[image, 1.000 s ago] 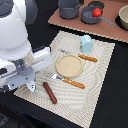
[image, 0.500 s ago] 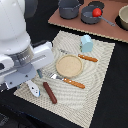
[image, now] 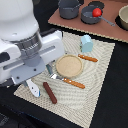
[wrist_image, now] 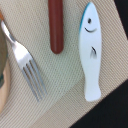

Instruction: Interact with the objects in diverse but meaningful ways.

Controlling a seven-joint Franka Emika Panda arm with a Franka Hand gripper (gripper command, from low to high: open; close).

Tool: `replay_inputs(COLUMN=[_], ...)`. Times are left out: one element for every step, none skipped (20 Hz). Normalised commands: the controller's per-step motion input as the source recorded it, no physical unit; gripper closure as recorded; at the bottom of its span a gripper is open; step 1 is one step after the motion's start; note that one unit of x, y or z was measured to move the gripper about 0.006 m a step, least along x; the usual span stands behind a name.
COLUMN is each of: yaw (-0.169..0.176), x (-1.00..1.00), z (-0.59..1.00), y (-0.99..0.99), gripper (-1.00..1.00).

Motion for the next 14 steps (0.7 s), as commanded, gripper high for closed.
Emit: replay_inputs(yaw=[0.000,-0.005,-0.009,-0.012,-0.010,-0.006,0.000,0.000,0.000,0.000,0.000,0.000,0.000,0.000], x=[1.00,1.00,1.00,1.00,1.00,0.80,0.63,0.59,0.61,0.56,0.51,0.50,0.43,0.14], z=[0.00,-0.06,-0.12,-0.18,-0.19,-0.19,-0.20,-0.22,-0.21,-0.21,-0.24,-0.23,-0.21,-0.11], y=[-0.11,-0.13,-0.14,-0.16,-0.13,-0.10,-0.05,-0.05,-0.04,-0.07,-0.12,-0.10,-0.08,-0.01], gripper=[-1.00,-1.00,-1.00,-1.00,-1.00,-1.00,-1.00,-1.00,-1.00,-1.00,-1.00,-1.00,-1.00,-1.00])
